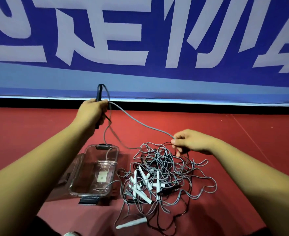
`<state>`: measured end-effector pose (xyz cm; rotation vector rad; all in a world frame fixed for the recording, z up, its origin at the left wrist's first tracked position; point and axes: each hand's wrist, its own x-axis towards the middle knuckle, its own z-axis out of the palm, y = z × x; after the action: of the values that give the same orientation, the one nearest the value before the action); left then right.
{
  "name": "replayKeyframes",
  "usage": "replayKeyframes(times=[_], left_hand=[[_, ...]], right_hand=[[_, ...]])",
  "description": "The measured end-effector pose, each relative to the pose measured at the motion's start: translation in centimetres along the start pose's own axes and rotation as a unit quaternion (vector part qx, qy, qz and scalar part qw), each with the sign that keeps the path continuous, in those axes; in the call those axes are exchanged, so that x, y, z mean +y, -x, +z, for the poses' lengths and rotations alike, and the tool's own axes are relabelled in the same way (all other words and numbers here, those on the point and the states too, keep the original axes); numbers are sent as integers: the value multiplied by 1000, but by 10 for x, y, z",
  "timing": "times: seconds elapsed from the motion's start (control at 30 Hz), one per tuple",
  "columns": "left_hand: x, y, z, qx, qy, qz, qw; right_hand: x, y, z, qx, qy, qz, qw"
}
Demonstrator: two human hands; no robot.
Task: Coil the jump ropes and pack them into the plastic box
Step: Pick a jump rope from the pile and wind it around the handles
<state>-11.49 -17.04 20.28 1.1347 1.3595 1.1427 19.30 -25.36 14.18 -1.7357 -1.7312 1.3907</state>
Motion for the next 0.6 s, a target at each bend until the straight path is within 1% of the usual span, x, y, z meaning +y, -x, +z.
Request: replayKeyframes(times=[0.03,0.07,0.1,0.13,0.17,0.2,0.23,0.3,0.33,0.37,0.4,0.43,0.47,0.53,0.6], left_hand=[[-1,-4,-6,20,-26,-2,999],[-2,-8,-11,40,-78,5,996],[-4,-11,-16,58,-162,22,985],[-6,-14,-21,70,-252,47,964],[-7,-14,-22,69,-312,77,945],[-7,-11,-19,47,-332,102,937],[-6,-3,-12,1,-313,114,943],[-2,19,8,-140,-223,106,959],[0,31,18,-216,-191,88,953],[1,41,27,-287,-179,67,939],[-1,46,34,-343,-170,51,922],[-5,48,39,-375,-158,47,912],[-9,46,41,-375,-141,49,915],[-10,39,42,-312,-76,56,946],[-7,31,40,-247,21,48,968]], right_hand=[[4,0,1,-6,-11,15,1000],[3,0,3,-7,-15,20,1000],[-1,0,5,-4,-15,13,1000],[-10,1,8,2,-12,-5,1000],[-21,1,11,11,-3,-30,999],[-33,3,15,19,6,-59,998],[-46,4,19,23,14,-88,996],[-67,6,28,21,6,-138,990],[-74,6,31,25,-16,-151,988],[-79,6,33,36,-49,-156,986],[-83,5,32,51,-86,-156,983],[-84,5,30,65,-121,-155,978],[-84,4,27,73,-147,-156,974],[-75,2,21,77,-164,-161,970],[-59,-2,19,61,-141,-144,978]])
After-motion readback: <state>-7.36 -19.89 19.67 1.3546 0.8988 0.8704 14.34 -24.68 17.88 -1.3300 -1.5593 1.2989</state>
